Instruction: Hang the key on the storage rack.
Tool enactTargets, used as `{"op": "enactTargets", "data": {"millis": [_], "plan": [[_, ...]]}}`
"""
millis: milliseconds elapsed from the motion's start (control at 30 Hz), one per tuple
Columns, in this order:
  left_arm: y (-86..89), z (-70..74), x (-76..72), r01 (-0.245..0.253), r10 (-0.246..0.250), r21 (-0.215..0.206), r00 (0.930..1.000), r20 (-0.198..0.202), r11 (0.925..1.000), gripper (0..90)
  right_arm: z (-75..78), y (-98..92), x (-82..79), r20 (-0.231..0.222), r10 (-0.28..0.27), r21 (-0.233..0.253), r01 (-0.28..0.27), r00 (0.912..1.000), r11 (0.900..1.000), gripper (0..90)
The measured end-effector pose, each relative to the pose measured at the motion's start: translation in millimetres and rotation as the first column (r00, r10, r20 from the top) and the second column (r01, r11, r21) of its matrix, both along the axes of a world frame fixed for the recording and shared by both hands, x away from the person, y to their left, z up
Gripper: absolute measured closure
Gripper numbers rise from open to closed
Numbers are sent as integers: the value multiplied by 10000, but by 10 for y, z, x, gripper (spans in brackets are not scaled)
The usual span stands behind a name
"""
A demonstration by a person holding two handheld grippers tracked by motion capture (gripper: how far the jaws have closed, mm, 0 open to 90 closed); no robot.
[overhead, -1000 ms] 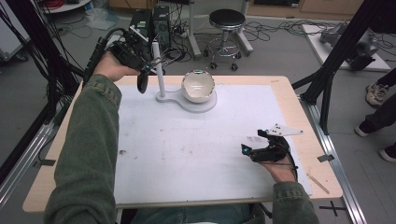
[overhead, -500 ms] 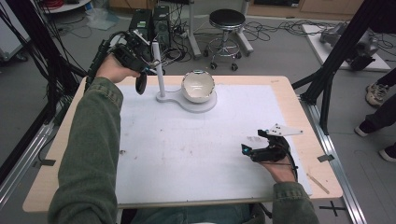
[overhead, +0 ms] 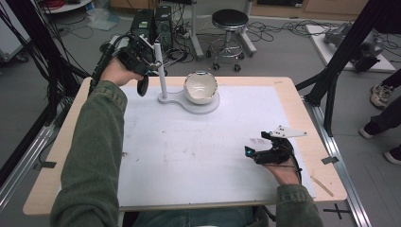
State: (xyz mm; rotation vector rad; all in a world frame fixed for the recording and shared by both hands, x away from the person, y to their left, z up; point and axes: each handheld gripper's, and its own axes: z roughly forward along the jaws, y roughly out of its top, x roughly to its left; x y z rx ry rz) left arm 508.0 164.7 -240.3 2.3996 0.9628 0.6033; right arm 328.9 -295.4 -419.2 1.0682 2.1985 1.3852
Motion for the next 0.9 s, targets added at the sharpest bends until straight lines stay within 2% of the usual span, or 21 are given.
{"op": "enactTargets", "data": {"millis": [167,233,300,333,367,400,467,533,633,767,833,900], "plan": [[-20,-53,3,105,-107,114,9998,154,9999,808,3,-5,-3,5,-32,14,32,10000,10000,6],[-11,-85,-3,137,-136,-32,9999,78,9999,785,3,-6,-4,49,13,24,-13,10000,10000,6],[-7,-114,-1,217,-221,-169,9995,-222,9996,698,3,-6,-5,49,16,48,-16,10000,10000,6],[-15,-139,-10,263,-266,-131,9994,-203,9996,623,3,-5,-5,58,10,42,-11,10000,10000,6],[-22,-150,-21,251,-252,-134,9996,-92,9996,511,2,-5,-6,42,30,34,-30,10000,10000,6],[-20,-154,-27,236,-242,-377,9996,-154,9990,434,3,-3,-8,39,13,39,-13,10000,10000,6],[-20,-160,-32,257,-279,-753,9992,-286,9968,340,3,-2,-9,47,2,19,-2,10000,10000,5],[-33,-169,-46,169,-194,-675,9992,-357,9976,229,3,1,-12,12,-15,9,15,10000,10000,6],[-33,-187,-77,124,-154,-716,9990,-416,9974,139,4,0,-13,12,-8,2,8,10000,10000,6],[6,-235,-108,-70,19,-941,9985,-542,9955,74,5,-5,-12,27,-41,17,41,10000,10000,6],[27,-263,-124,-145,98,-860,9985,-546,9962,60,6,-6,-14,2,-48,44,48,10000,10000,6],[56,-286,-144,-3,-80,-1082,9971,-759,9941,16,7,-7,-13,19,-48,60,48,10000,10000,6]]}}
